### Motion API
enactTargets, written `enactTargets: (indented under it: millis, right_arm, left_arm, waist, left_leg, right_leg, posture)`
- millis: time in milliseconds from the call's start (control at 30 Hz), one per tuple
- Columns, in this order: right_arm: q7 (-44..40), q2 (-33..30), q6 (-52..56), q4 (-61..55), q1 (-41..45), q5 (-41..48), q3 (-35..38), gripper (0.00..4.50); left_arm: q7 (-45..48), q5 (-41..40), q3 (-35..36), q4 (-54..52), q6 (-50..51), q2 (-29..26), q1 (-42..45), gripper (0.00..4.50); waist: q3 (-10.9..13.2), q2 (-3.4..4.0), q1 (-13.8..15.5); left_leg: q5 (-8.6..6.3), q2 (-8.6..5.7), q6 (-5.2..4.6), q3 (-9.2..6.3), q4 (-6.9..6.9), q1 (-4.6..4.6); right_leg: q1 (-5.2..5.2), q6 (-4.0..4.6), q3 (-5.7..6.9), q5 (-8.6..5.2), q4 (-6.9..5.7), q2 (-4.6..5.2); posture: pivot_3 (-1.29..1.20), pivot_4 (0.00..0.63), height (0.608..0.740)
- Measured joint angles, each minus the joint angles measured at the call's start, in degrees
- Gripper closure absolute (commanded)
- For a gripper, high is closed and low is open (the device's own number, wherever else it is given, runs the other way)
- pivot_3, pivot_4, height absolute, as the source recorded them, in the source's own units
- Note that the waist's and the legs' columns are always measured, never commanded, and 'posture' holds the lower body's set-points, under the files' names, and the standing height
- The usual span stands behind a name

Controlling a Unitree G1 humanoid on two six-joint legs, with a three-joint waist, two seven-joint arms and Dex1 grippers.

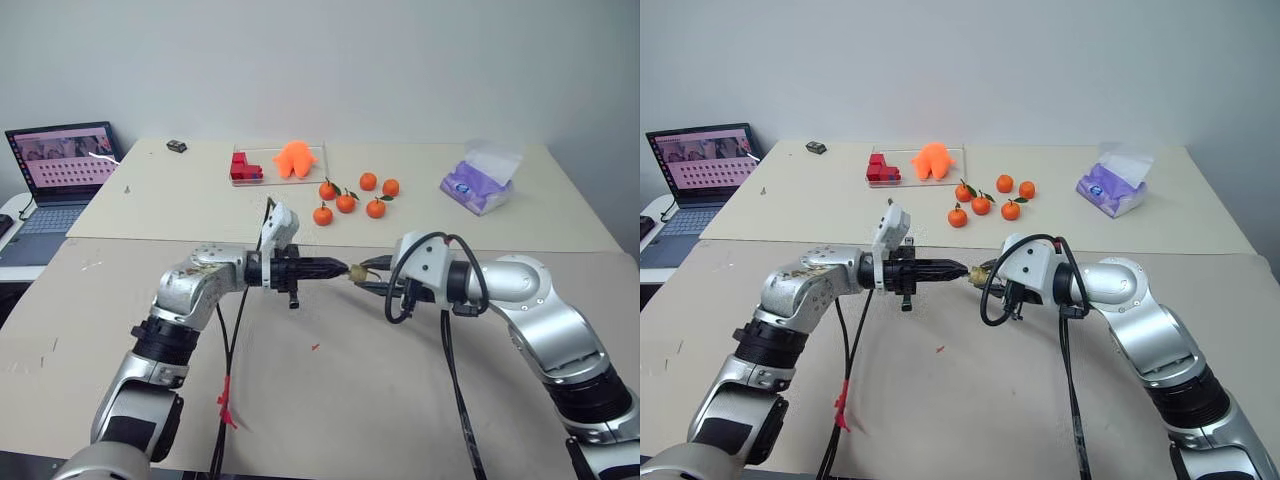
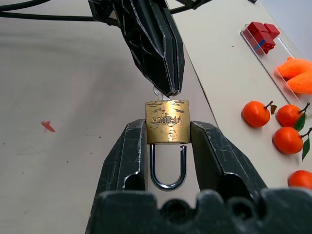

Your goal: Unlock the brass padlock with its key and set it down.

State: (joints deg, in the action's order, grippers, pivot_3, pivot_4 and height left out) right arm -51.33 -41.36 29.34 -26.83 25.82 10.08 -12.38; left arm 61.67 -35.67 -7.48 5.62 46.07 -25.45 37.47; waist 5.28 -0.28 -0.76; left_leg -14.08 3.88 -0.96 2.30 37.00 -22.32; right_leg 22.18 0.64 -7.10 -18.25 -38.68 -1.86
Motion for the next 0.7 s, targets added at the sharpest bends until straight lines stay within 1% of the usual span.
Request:
enactTargets:
  millis: [33,100,133,167,200,267,400,700]
  right_arm:
    - [-0.1,0.1,0.0,-0.4,0.0,0.2,0.0,3.59]
    - [-0.4,0.2,-0.2,-1.2,0.8,0.3,0.0,3.59]
    - [-0.4,0.2,-0.4,-1.4,1.3,0.3,0.2,3.59]
    - [-0.4,0.2,-0.5,-1.4,1.5,0.3,0.4,3.59]
    - [-0.4,0.2,-0.7,-1.5,1.6,0.3,0.8,3.59]
    - [-0.4,0.2,-1.4,-2.4,2.3,0.5,1.7,3.59]
    - [-0.4,0.4,-1.6,-2.8,2.6,0.8,2.0,3.59]
    - [-0.4,0.4,-1.6,-2.8,2.6,0.8,2.0,3.59]
  left_arm:
    - [-0.5,-1.2,0.9,0.1,2.5,0.0,0.0,3.72]
    - [-3.1,-6.2,5.2,2.4,11.5,0.7,0.8,3.3]
    - [-4.3,-7.7,7.4,3.8,14.3,0.8,1.2,2.83]
    - [-5.0,-8.4,8.6,4.6,15.9,0.7,1.4,2.59]
    - [-6.3,-8.8,9.7,5.4,17.7,0.6,1.7,2.21]
    - [-8.4,-9.0,10.5,6.5,20.6,0.4,1.7,1.59]
    - [-9.7,-9.7,11.0,6.5,23.9,0.7,1.9,1.59]
    - [-12.0,-11.9,13.4,6.5,27.3,3.0,3.5,1.59]
  waist:
    - [0.0,0.0,0.0]
    - [0.0,0.0,0.0]
    - [0.0,0.0,0.0]
    - [0.0,0.0,0.0]
    - [0.0,0.01,0.0]
    - [0.0,0.01,0.1]
    - [0.0,0.02,0.1]
    - [0.0,0.01,0.0]
  left_leg:
    - [0.0,0.0,0.0,-0.01,0.0,0.01]
    - [0.0,-0.01,0.0,-0.05,0.01,0.02]
    - [0.0,-0.01,0.0,-0.06,0.01,0.03]
    - [0.0,-0.01,0.0,-0.06,0.0,0.04]
    - [0.0,-0.01,0.0,-0.06,-0.01,0.03]
    - [0.01,-0.02,0.02,-0.08,-0.01,0.0]
    - [0.05,-0.07,0.09,-0.09,-0.01,-0.03]
    - [0.08,-0.05,0.13,-0.1,-0.02,-0.01]
  right_leg:
    - [0.0,-0.01,0.01,-0.01,-0.01,0.0]
    - [0.0,-0.03,0.05,-0.02,0.02,0.0]
    - [0.0,-0.03,0.06,-0.02,0.02,0.0]
    - [0.0,-0.03,0.06,-0.02,0.02,0.0]
    - [0.0,-0.03,0.06,-0.02,0.02,0.0]
    - [0.01,-0.03,0.07,-0.02,0.0,0.01]
    - [0.0,-0.03,0.09,-0.01,-0.18,0.1]
    - [0.0,-0.03,0.1,-0.02,-0.19,0.06]
  posture:
    - [0.0,0.15,0.673]
    - [0.0,0.15,0.673]
    - [0.0,0.15,0.673]
    - [0.0,0.15,0.673]
    - [0.0,0.15,0.673]
    - [0.0,0.15,0.673]
    - [0.0,0.15,0.673]
    - [0.0,0.15,0.673]
